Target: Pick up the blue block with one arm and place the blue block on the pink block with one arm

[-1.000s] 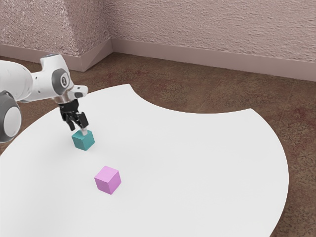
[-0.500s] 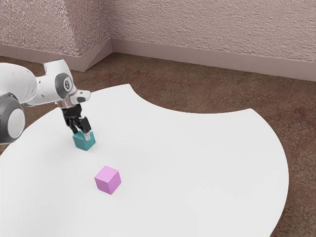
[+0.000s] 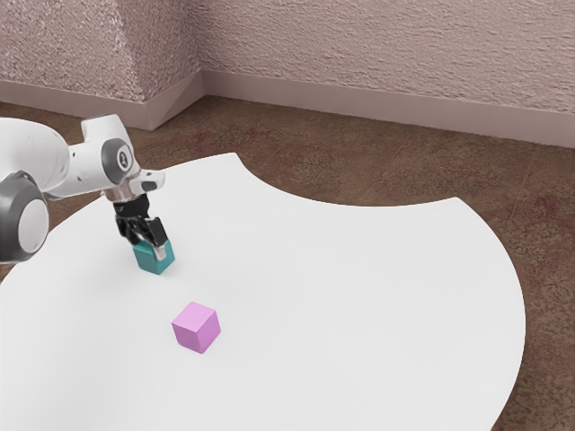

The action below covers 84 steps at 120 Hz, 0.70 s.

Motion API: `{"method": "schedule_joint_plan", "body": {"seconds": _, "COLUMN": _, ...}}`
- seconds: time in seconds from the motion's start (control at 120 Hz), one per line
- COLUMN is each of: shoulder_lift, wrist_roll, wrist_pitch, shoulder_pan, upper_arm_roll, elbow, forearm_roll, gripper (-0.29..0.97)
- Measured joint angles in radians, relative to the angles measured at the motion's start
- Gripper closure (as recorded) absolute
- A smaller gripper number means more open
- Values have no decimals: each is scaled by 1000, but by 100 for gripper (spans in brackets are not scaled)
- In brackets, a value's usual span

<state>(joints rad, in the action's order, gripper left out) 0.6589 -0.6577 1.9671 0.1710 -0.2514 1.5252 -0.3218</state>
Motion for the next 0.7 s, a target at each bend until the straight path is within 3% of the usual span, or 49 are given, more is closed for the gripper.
{"method": "schedule_joint_plan", "body": {"seconds": 0.333, "shoulder_lift": 14, "wrist_roll": 77, "wrist_pitch": -1, "shoulder_pan": -10, "upper_arm_roll": -2, "elbow": -36, "forearm_roll": 7, "gripper": 2}}
{"method": "schedule_joint_plan", "body": {"seconds": 0.7, "shoulder_lift": 14, "wrist_roll": 114, "wrist_pitch": -19, "shoulder_pan": -26, "upper_arm_roll": 1, "elbow": -40, "forearm_roll": 94, "gripper": 2}}
